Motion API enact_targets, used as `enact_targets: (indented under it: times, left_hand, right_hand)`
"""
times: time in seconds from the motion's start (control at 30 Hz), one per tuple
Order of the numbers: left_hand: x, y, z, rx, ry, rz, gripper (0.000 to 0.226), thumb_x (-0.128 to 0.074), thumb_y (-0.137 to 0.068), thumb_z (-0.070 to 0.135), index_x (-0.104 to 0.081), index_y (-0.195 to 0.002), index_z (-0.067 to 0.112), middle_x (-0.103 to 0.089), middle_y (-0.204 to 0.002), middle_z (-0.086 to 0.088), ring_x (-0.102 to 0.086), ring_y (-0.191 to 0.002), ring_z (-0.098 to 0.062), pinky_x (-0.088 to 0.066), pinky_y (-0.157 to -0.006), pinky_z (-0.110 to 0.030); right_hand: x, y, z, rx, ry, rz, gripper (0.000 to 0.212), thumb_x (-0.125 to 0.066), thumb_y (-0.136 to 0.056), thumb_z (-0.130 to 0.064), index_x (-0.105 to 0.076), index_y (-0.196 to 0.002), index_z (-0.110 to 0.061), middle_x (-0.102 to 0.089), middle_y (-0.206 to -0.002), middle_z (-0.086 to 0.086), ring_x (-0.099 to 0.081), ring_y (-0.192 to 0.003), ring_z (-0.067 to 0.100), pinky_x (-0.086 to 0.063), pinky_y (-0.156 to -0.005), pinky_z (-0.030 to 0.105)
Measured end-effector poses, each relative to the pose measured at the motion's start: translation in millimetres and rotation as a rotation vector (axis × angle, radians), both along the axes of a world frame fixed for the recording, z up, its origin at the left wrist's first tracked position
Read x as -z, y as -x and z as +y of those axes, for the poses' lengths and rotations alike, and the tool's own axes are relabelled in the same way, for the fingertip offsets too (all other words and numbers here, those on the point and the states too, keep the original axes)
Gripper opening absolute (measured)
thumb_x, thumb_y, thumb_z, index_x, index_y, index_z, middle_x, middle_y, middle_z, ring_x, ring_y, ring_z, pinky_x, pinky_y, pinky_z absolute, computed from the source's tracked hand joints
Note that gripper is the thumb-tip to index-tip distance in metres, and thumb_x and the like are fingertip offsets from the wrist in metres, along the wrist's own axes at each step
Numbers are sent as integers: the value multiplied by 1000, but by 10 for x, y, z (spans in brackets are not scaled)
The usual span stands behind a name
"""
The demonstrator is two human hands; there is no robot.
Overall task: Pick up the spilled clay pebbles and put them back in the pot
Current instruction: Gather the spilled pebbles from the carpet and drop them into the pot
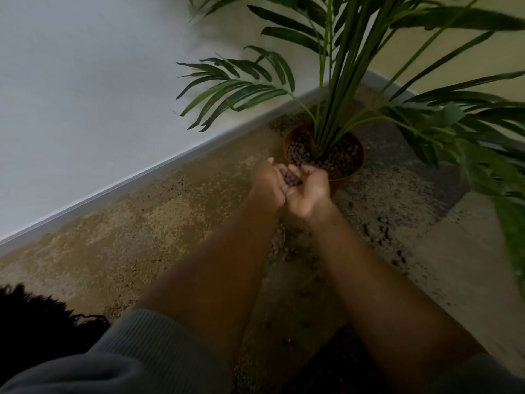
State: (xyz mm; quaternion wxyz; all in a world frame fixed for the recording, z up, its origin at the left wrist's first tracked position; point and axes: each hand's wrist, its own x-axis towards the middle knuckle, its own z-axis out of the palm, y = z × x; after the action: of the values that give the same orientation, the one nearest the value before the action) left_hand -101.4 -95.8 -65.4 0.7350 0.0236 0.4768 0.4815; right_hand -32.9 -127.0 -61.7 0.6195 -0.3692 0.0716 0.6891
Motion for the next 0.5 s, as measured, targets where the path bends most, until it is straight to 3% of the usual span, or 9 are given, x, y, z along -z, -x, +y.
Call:
enact_targets:
  times: [0.07,0.17,0.27,0.33,0.37,0.43,0.5]
  left_hand:
    - [-158,-163,77,40,-71,-17,32,-35,-101,22,-56,-124,12,-63,-96,-12,-58,-73,-21,-55,-71,-34]
    - [-305,-275,95,117,-155,6,28,-34,-100,16,-57,-86,7,-58,-83,-12,-55,-70,-22,-52,-74,-34]
    - [-335,-329,108,204,-186,27,33,-30,-99,12,-57,-81,5,-59,-82,-12,-56,-75,-22,-53,-69,-29]
    - [-339,-333,101,227,-195,21,35,-27,-100,11,-58,-85,2,-59,-85,-13,-58,-77,-22,-52,-64,-27]
    - [-334,-329,107,225,-196,10,34,-26,-101,11,-57,-89,1,-59,-87,-14,-59,-81,-22,-53,-70,-27]
    - [-307,-307,124,215,-206,-39,35,-25,-101,11,-54,-116,-3,-59,-112,-18,-57,-114,-26,-47,-98,-34]
    - [-259,-266,128,187,-218,-65,45,-21,-103,12,-33,-145,-1,-43,-145,-20,-41,-137,-28,-36,-112,-38]
  right_hand:
    - [-183,-130,92,109,-29,22,29,-36,-101,-18,-48,-116,3,-51,-121,25,-55,-120,37,-49,-103,45]
    - [-376,-236,181,202,-3,18,40,-35,-101,-19,-44,-131,5,-48,-121,21,-53,-111,32,-45,-107,45]
    - [-457,-335,211,222,-7,-58,43,-30,-100,-17,-49,-134,0,-51,-129,19,-52,-115,31,-42,-110,42]
    - [-456,-401,193,215,-10,-75,46,-26,-101,-16,-45,-140,-2,-46,-141,19,-47,-127,32,-37,-114,41]
    - [-439,-428,181,213,-9,-75,48,-24,-101,-16,-40,-145,-3,-41,-147,18,-41,-134,31,-34,-116,40]
    - [-388,-465,159,219,3,-74,50,-24,-102,-16,-30,-150,-4,-31,-156,16,-30,-144,29,-28,-119,38]
    - [-351,-469,144,220,8,-79,49,-27,-103,-14,-29,-151,-2,-29,-156,17,-30,-144,28,-29,-118,37]
